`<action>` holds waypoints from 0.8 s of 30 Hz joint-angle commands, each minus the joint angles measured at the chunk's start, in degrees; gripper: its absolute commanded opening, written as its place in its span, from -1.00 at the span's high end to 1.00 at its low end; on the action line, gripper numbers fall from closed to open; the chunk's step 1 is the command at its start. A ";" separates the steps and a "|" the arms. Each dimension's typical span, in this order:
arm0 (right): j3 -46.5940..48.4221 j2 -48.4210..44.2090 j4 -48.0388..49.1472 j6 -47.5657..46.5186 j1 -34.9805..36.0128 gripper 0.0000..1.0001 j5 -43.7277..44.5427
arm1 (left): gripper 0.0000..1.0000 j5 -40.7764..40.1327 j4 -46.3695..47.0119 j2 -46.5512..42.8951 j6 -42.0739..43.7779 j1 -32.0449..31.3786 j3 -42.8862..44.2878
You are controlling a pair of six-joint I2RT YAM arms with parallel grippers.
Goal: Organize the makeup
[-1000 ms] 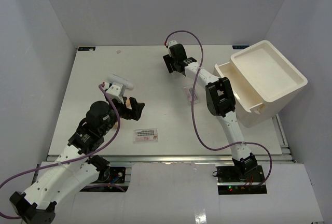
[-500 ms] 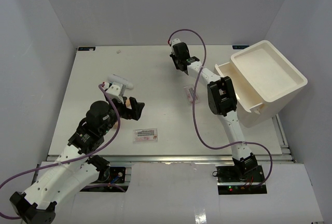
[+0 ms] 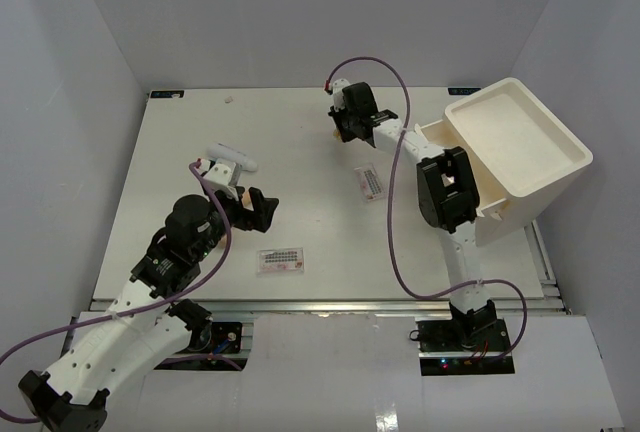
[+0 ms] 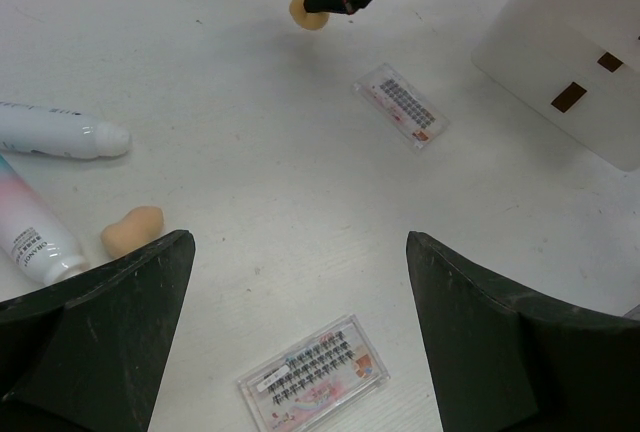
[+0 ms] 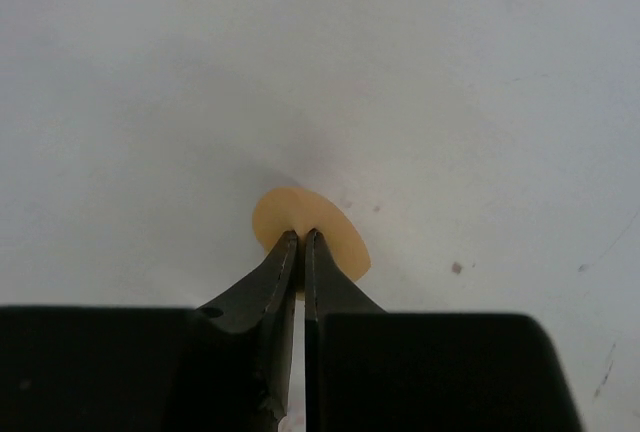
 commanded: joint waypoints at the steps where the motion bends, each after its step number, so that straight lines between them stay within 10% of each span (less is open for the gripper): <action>1: -9.57 -17.79 5.16 0.87 0.68 0.85 -19.18 | -0.96 0.91 0.04 -1.57 0.06 0.49 -0.03; 9: -25.58 -43.16 1.44 -10.77 -0.68 0.85 -28.03 | -0.96 1.59 0.04 -3.18 -0.29 0.53 -0.20; 24: -39.41 -62.17 -6.01 -4.52 -31.14 0.85 -28.49 | -0.96 4.30 0.39 -2.87 -0.48 0.53 -0.19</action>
